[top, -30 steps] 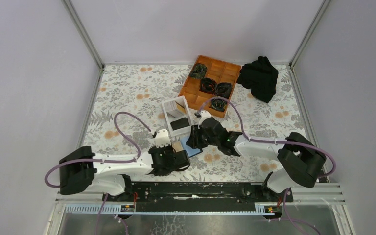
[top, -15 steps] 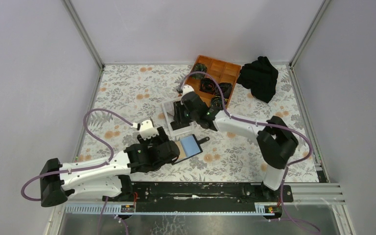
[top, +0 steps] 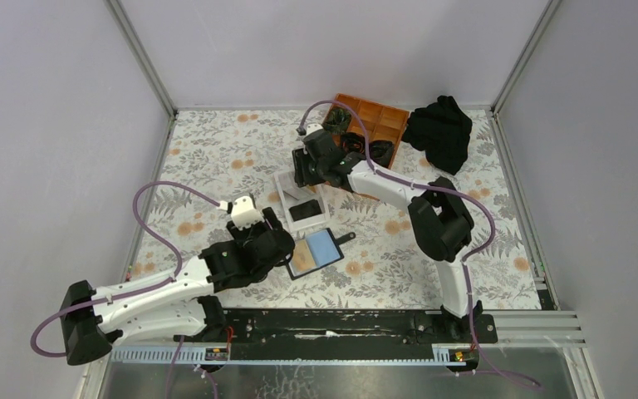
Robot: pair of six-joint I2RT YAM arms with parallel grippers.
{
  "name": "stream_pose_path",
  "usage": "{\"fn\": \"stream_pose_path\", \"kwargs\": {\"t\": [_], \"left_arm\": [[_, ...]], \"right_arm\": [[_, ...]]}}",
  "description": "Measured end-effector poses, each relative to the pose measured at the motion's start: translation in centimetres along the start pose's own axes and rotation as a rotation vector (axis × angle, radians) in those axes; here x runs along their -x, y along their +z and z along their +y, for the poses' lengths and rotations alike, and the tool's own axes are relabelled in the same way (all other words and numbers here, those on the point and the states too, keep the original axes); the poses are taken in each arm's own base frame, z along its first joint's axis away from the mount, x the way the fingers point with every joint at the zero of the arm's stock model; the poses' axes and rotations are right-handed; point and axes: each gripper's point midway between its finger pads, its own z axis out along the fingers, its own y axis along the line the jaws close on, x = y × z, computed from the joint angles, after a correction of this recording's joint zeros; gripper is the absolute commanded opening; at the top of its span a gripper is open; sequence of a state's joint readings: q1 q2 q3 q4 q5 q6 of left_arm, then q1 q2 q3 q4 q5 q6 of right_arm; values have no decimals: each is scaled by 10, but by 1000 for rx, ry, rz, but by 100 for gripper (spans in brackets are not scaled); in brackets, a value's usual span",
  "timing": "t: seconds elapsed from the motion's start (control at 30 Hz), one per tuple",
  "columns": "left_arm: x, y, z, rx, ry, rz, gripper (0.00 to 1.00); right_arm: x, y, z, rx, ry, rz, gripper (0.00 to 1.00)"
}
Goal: Put the credit cards into the card holder
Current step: Pick up the credit card from the storage box.
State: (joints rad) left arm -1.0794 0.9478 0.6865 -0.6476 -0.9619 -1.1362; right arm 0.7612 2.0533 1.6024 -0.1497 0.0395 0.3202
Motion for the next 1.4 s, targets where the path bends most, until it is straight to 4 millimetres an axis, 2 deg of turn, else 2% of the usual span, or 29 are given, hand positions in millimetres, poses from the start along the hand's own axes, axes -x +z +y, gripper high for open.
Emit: {"fn": "stream_pose_path", "kwargs": {"t": [0.17, 0.57, 1.17, 1.4], "left_arm": [[-2, 4, 2, -1, 2, 8, 70], [-4, 9, -1, -16, -5, 20, 70], [-10, 13, 1, -20, -7, 37, 70], [-10, 14, 2, -19, -3, 38, 70]], "right_arm": [[2, 12, 0, 25, 7, 16, 53], [-4, 23, -5, 78, 54, 55, 50], [-2, 24, 1, 163, 125, 66, 22], [-1, 25, 3, 175, 128, 61, 19]]}}
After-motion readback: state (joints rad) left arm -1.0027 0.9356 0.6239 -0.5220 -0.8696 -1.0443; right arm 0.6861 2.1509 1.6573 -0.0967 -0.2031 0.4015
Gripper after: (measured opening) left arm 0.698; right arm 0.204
